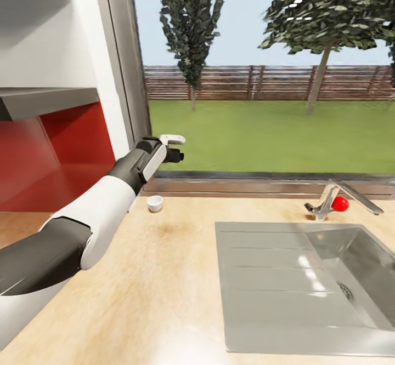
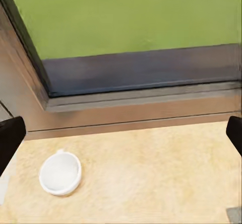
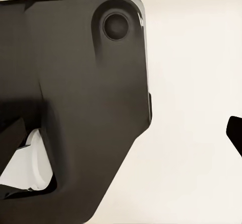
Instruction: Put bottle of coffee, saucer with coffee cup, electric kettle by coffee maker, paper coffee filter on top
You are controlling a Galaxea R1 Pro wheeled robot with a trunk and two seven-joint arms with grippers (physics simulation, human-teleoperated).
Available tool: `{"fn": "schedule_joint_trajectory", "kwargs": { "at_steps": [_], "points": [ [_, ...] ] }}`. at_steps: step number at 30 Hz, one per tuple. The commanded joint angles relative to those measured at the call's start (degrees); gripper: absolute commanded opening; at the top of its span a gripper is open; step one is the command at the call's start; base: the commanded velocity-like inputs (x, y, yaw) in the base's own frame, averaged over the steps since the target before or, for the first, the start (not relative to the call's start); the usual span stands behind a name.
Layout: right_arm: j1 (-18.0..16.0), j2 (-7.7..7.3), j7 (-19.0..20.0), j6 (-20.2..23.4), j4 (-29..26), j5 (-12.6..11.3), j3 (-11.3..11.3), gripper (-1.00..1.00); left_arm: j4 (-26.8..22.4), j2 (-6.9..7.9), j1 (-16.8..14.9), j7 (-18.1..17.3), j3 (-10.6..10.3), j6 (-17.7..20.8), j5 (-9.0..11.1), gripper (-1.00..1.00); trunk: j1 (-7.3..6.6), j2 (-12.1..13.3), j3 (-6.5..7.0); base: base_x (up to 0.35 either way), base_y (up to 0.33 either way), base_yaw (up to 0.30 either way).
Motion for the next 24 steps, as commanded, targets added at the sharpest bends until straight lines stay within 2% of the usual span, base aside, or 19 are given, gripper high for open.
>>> {"fn": "schedule_joint_trajectory", "kwargs": {
  "at_steps": [1,7,17,24],
  "points": [
    [-0.06,0.02,-0.08,-0.26,0.06,-0.30,-0.26,1.00,-0.07,0.06,-0.03,0.48,-0.31,0.19,0.61,1.00,0.04,-0.12,-0.12,0.097,0.000,-0.253],
    [-0.06,0.02,-0.13,-0.26,0.06,-0.28,-0.26,1.00,-0.01,0.09,0.01,0.48,-0.28,0.19,0.61,1.00,0.04,-0.12,-0.12,0.099,0.000,-0.155],
    [-0.06,0.02,-0.21,-0.26,0.06,-0.29,-0.26,1.00,0.00,0.17,0.33,0.48,-0.28,0.17,0.61,1.00,0.04,-0.12,-0.12,0.162,0.018,-0.014],
    [-0.06,0.02,-0.21,-0.27,0.06,-0.30,-0.26,1.00,-0.07,0.31,1.88,0.48,-0.14,-0.36,0.61,1.00,0.04,-0.12,-0.12,0.028,0.006,0.000]
  ]
}}
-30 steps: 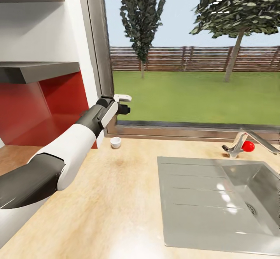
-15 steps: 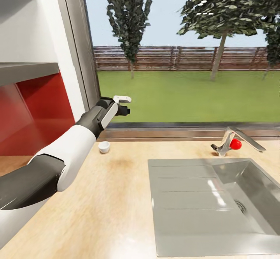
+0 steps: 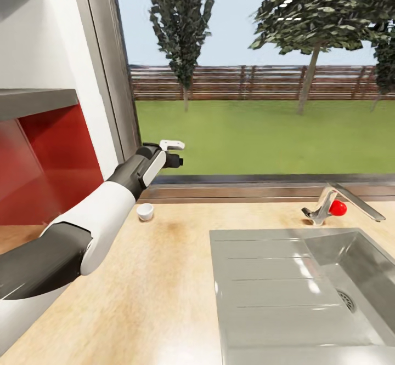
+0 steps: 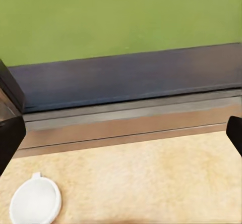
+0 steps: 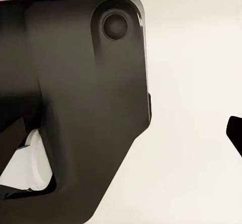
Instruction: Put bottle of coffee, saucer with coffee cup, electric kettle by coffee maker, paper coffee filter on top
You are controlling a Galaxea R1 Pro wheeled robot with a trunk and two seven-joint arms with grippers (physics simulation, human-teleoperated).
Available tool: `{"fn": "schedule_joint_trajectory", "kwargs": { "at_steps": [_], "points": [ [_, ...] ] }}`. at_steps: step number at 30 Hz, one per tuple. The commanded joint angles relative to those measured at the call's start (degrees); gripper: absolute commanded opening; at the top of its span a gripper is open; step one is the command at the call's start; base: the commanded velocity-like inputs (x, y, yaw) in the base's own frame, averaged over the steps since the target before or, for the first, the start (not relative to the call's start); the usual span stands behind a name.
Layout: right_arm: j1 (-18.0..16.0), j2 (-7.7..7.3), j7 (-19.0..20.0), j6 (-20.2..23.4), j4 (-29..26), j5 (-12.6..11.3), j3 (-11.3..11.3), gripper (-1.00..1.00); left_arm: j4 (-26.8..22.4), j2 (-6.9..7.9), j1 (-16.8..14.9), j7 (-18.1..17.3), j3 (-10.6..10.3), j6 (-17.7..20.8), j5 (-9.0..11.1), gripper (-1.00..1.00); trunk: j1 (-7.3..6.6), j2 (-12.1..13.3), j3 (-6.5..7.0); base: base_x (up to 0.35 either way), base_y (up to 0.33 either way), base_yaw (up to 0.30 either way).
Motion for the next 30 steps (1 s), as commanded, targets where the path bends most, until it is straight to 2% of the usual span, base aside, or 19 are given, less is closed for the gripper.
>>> {"fn": "schedule_joint_trajectory", "kwargs": {
  "at_steps": [1,4,5,7,25,30],
  "points": [
    [-0.04,0.02,-0.06,-0.25,0.04,-0.30,-0.26,1.00,-0.06,0.05,-0.03,0.48,-0.31,0.14,0.61,1.00,0.03,-0.12,-0.13,0.002,0.000,0.000],
    [-0.04,0.02,-0.06,-0.24,0.04,-0.30,-0.26,1.00,-0.06,0.24,0.01,0.48,-0.31,0.11,0.56,1.00,0.03,-0.12,-0.13,0.000,0.000,0.000],
    [-0.04,0.02,-0.06,-0.24,0.04,-0.30,-0.26,1.00,-0.06,0.88,0.02,0.48,-0.30,0.10,0.55,1.00,0.03,-0.12,-0.13,0.000,0.000,0.000],
    [-0.04,0.02,-0.06,-0.24,0.04,-0.30,-0.26,1.00,-0.06,1.24,0.02,0.46,-0.34,0.10,0.56,1.00,0.03,-0.12,-0.13,0.000,0.000,0.000],
    [-0.04,0.02,-0.06,-0.24,-0.04,-0.30,-0.26,1.00,-0.05,1.96,1.28,0.48,-0.34,0.10,0.52,1.00,0.03,-0.12,-0.13,0.000,0.058,0.000],
    [-0.04,0.02,-0.06,-0.24,-0.04,-0.30,-0.26,1.00,-0.06,2.28,1.33,0.48,-0.37,0.10,0.52,1.00,0.03,-0.12,-0.13,0.000,0.185,0.000]
  ]
}}
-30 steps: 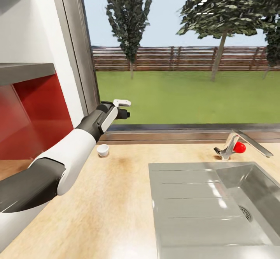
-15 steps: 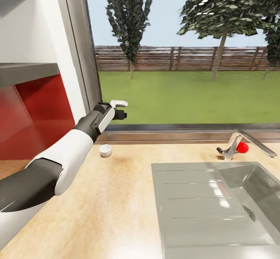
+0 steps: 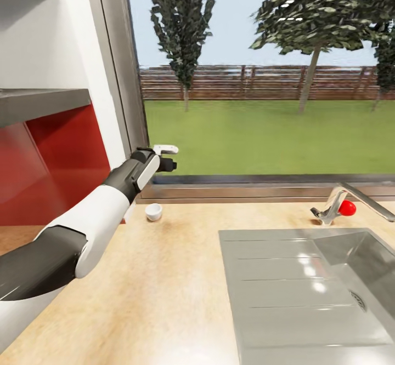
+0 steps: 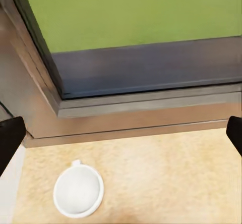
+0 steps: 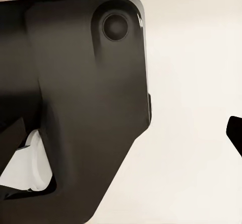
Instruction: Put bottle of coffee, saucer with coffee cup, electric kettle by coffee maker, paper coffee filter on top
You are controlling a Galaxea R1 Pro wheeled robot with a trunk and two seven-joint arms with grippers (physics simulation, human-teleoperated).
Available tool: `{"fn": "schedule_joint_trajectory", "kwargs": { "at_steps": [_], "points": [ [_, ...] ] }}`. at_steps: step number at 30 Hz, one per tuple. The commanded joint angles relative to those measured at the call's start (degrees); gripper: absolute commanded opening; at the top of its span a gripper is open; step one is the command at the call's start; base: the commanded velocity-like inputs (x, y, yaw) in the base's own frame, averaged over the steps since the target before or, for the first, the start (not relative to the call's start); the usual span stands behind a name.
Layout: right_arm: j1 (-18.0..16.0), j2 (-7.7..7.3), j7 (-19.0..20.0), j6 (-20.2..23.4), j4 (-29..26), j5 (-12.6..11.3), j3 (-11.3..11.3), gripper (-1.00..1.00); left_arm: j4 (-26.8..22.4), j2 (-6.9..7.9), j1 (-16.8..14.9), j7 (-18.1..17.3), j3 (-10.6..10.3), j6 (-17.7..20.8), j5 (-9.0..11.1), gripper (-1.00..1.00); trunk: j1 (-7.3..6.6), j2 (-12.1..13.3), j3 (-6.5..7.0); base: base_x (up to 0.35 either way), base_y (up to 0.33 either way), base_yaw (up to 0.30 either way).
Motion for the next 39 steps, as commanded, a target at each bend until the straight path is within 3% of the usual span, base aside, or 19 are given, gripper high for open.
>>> {"fn": "schedule_joint_trajectory", "kwargs": {
  "at_steps": [1,15,19,29,35,39],
  "points": [
    [-0.04,0.02,-0.09,-0.26,0.04,-0.30,-0.26,1.00,-0.07,0.07,-0.05,0.47,-0.34,0.17,0.61,1.00,0.03,-0.12,-0.12,0.000,0.224,0.000],
    [-0.04,0.02,-0.09,-0.34,0.04,-0.30,-0.26,1.00,0.05,0.37,0.05,0.41,-0.54,0.17,0.61,1.00,0.03,-0.12,-0.12,0.000,0.041,0.000],
    [-0.04,0.02,-0.09,-0.35,0.04,-0.32,-0.26,1.00,-0.05,0.64,3.63,-0.39,-0.98,0.29,0.73,1.00,0.03,-0.12,-0.12,0.000,0.000,0.000],
    [-0.04,-0.01,-0.09,-0.35,0.04,-0.39,-0.34,1.00,-0.07,1.60,3.72,-0.47,-0.73,1.34,0.52,1.00,0.03,-0.12,-0.61,0.000,0.000,0.000],
    [-0.04,0.02,-0.09,-0.34,0.04,-0.39,-0.33,1.00,-0.51,1.64,3.15,-0.30,-0.66,8.68,0.53,1.00,0.03,-0.12,-1.15,0.000,0.000,0.000],
    [-0.04,0.02,-0.09,-0.30,0.04,-0.34,-0.27,1.00,-4.38,1.97,1.13,0.01,-0.81,14.92,0.39,1.00,0.03,-0.12,-1.52,0.000,0.000,0.000]
  ]
}}
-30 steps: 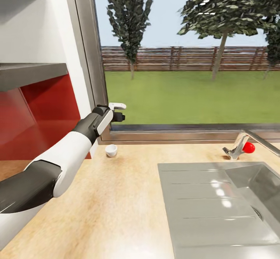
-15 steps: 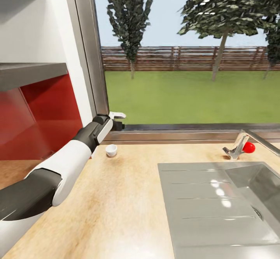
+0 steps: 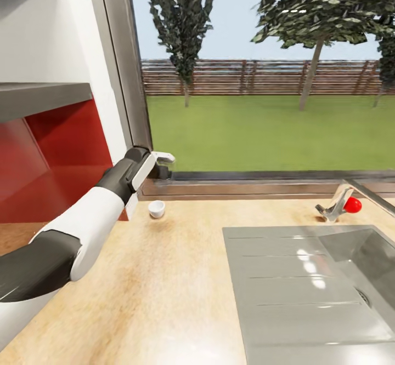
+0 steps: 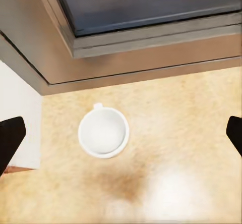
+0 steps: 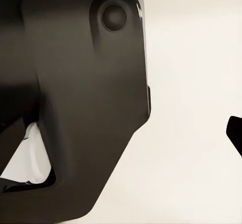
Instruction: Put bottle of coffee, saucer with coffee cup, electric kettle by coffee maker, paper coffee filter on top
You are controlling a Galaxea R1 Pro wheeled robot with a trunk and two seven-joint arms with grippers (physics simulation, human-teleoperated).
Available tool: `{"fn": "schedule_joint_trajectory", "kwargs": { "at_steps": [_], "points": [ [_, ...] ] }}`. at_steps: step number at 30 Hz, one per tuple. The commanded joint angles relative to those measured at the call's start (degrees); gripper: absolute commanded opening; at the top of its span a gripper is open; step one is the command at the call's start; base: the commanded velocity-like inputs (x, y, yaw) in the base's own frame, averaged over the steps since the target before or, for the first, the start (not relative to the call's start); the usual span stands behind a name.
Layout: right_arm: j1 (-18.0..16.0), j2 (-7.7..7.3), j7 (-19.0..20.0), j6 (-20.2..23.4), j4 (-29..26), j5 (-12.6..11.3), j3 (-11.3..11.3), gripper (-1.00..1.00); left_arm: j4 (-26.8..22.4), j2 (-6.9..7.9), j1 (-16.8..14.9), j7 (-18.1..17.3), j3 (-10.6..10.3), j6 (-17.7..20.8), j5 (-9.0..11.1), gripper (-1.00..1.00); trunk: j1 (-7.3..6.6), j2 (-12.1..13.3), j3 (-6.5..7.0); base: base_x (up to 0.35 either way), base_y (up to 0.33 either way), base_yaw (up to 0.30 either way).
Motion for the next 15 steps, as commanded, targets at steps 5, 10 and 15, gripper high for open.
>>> {"fn": "schedule_joint_trajectory", "kwargs": {
  "at_steps": [5,10,15],
  "points": [
    [-0.04,0.04,-0.06,-0.26,0.04,-0.33,-0.24,1.00,-1.31,1.44,-3.77,0.50,-0.17,2.96,-1.96,1.00,0.03,-0.12,-0.59,0.000,0.000,0.000],
    [-0.04,0.02,-0.06,-0.28,0.04,-0.38,-0.26,1.00,4.50,1.09,-10.30,0.46,-0.19,3.59,-3.17,1.00,0.03,-0.12,-1.04,0.000,0.000,0.000],
    [-0.04,0.02,-0.06,-0.30,0.04,-0.44,-0.32,1.00,6.90,0.95,-12.35,0.46,-0.24,3.64,-3.23,1.00,0.03,-0.12,-1.50,0.000,0.000,0.000]
  ]
}}
